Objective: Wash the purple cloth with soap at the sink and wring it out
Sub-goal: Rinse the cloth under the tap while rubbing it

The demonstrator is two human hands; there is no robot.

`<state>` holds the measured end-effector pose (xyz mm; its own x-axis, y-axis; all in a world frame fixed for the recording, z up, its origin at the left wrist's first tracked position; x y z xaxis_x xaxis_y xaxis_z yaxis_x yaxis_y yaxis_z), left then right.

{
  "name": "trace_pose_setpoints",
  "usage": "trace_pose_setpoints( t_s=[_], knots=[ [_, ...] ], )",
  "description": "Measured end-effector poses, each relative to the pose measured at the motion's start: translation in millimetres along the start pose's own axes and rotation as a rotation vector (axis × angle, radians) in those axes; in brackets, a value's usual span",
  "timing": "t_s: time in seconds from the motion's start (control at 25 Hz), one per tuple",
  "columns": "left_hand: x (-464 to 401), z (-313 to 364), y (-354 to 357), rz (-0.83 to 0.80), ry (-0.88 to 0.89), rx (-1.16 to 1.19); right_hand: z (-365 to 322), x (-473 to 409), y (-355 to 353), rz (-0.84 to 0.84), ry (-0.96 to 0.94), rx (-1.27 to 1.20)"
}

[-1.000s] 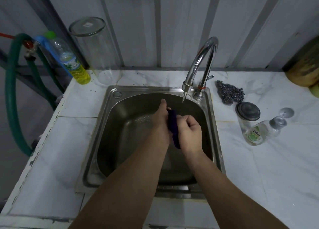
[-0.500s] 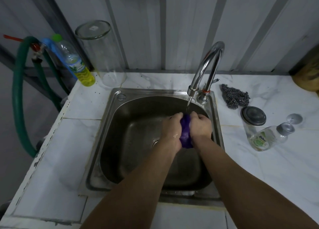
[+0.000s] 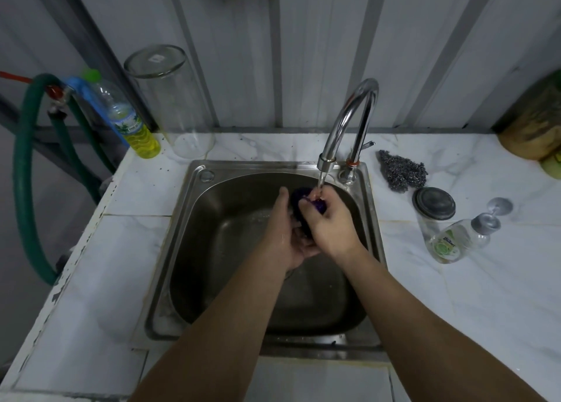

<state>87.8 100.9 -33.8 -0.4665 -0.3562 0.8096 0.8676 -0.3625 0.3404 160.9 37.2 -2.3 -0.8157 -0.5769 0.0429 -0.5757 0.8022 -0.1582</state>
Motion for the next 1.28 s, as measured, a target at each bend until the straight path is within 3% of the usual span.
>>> trace_pose_setpoints(
  t_s=[0.08,0.16,0.24,0.36,0.4,0.52,0.68,0.76,0.96,1.16,1.28],
  knots=[
    [2,9,1,-0.042,0.030,0.028,9,16,-2,-0.066,-0.053,0.025],
    [-1,14,-5,-0.016,0.103,-0.021,17,16,-17,0.069,-0.041,0.004],
    [0,17,-7,-0.049,0.133,-0.029,29,1,-31,0.172,0.134,0.000],
    [0,18,-4,-0.148,0.107,-0.038,38,-15,-22,-0.012,0.472,-0.269],
    [-1,17,-4,-0.137,0.087,-0.033,34,-19,-19,-0.034,0.453,-0.253],
    [-6,10,-14,-0.045,0.042,0.023,24,-37,-21,0.115,0.285,-0.045],
    [-13,0,-16,0.067,0.126,0.097,16,-23,-16,0.194,0.325,-0.283],
    [-15,2,-8,0.113,0.106,0.137,10,1,-12,0.224,0.254,-0.269],
    [-17,3,-4,0.067,0.040,-0.012,-4,57,11,0.174,-0.004,0.211],
    [-13,6,11,0.175,0.130,-0.034,8,9,5,0.289,0.246,0.134],
    [-8,3,13,0.217,0.132,-0.126,41,-19,-6,0.317,0.498,0.077]
  ],
)
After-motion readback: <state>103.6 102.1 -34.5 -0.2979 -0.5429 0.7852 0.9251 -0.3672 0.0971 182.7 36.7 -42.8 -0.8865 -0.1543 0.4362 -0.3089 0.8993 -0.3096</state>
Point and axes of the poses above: each hand's wrist, its own x-axis away from the middle knuckle, its own y-axis out of the palm, z = x × y, the point moved 4 cm from there along -x, towards the middle knuckle, and after that the axes turned 7 degrees about z, right-handed, at the moved point
